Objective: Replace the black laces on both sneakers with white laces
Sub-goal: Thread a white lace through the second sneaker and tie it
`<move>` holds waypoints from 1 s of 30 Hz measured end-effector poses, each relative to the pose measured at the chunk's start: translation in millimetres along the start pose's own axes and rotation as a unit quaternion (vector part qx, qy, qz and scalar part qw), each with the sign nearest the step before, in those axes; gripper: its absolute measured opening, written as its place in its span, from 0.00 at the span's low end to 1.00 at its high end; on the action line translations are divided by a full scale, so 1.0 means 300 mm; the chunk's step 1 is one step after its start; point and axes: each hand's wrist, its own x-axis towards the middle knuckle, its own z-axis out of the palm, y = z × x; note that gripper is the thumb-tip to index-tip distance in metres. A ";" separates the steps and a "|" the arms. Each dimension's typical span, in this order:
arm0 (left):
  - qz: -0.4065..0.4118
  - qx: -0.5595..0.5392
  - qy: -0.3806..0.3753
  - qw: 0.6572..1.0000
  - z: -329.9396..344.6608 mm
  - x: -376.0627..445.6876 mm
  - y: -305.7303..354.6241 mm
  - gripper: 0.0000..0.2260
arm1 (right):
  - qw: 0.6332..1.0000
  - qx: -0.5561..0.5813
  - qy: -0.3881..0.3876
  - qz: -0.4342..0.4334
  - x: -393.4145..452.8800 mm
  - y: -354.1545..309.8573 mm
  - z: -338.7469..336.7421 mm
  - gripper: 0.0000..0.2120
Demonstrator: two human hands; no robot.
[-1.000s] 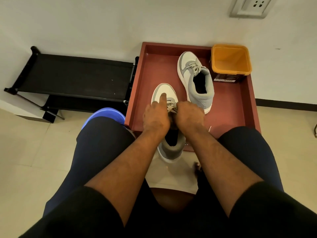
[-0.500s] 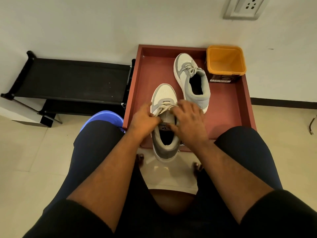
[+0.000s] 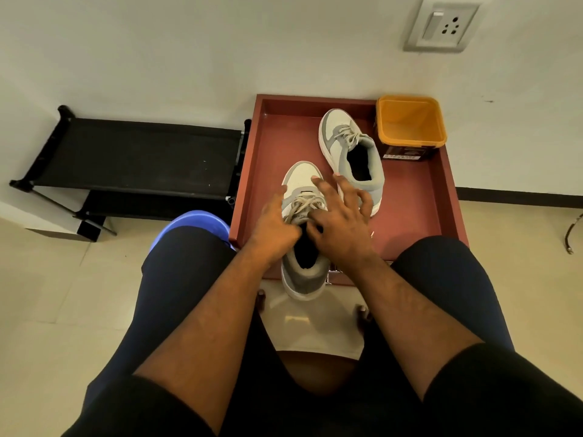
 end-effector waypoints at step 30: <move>0.137 0.342 0.019 0.930 0.049 0.084 0.100 0.12 | 0.927 0.274 -0.182 0.180 -0.005 0.172 -0.022 0.05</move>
